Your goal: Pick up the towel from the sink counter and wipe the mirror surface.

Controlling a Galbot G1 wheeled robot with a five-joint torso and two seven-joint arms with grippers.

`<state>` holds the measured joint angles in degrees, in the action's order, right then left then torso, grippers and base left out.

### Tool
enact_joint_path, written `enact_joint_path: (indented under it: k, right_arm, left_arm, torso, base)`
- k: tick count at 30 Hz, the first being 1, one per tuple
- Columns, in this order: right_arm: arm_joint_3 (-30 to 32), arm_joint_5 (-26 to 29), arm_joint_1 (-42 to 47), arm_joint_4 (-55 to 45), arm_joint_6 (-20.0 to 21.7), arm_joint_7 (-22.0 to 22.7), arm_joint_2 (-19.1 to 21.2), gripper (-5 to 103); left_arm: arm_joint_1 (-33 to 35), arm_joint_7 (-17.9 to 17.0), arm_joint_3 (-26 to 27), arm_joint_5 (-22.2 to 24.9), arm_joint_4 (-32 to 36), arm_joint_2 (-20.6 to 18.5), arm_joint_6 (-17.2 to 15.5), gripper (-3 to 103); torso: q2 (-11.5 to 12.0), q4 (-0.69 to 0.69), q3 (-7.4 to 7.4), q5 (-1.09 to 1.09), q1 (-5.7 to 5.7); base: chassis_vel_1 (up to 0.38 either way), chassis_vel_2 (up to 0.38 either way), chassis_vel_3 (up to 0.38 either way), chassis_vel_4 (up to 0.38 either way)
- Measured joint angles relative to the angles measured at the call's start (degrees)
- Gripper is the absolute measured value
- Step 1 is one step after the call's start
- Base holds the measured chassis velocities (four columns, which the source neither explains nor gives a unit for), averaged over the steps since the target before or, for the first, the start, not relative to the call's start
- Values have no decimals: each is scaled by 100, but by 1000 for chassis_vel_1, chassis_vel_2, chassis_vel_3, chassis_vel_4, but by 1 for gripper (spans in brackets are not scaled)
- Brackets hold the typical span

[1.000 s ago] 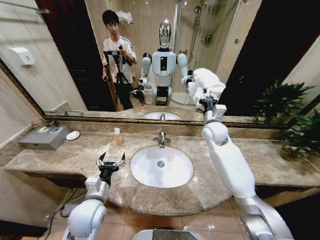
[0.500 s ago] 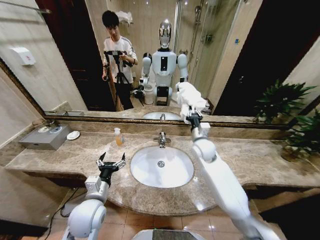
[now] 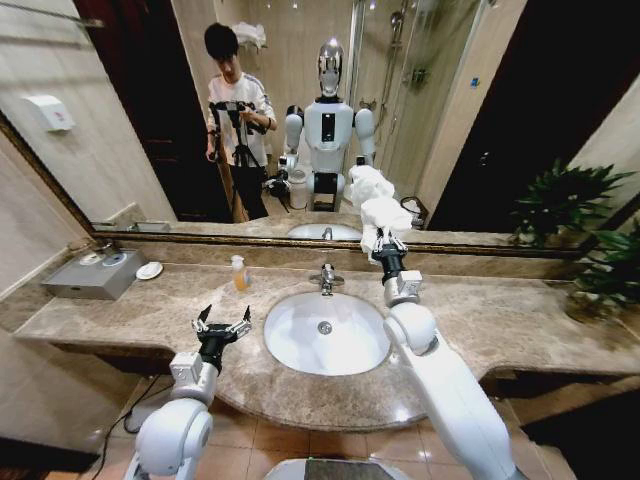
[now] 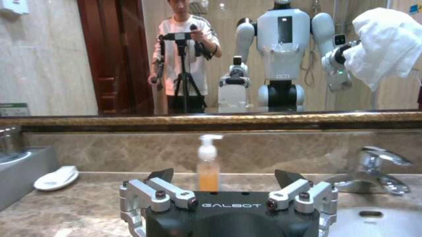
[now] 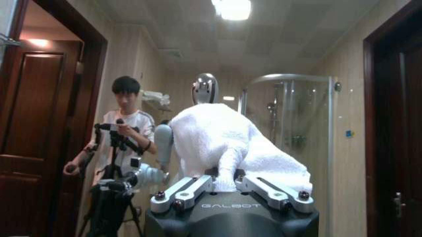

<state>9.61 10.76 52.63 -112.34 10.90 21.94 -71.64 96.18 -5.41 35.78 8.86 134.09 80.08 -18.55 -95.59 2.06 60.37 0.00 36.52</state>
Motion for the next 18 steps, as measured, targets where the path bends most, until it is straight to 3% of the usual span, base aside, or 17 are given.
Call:
enact_joint_path:
  k: [11,18]
  right_arm:
    - [-1,248,-307,116,29,105,-60,8]
    - [-210,521,-1120,191,168,212,-18,8]
  left_arm:
    - [0,0,2,0,0,-2,0,100]
    - [0,0,-1,0,0,1,0,100]
  torso:
    - [1,3,1,-2,1]
    - [1,-3,1,0,1]
  base:
    - [149,133,-128,-101]
    - [-46,-40,20,10]
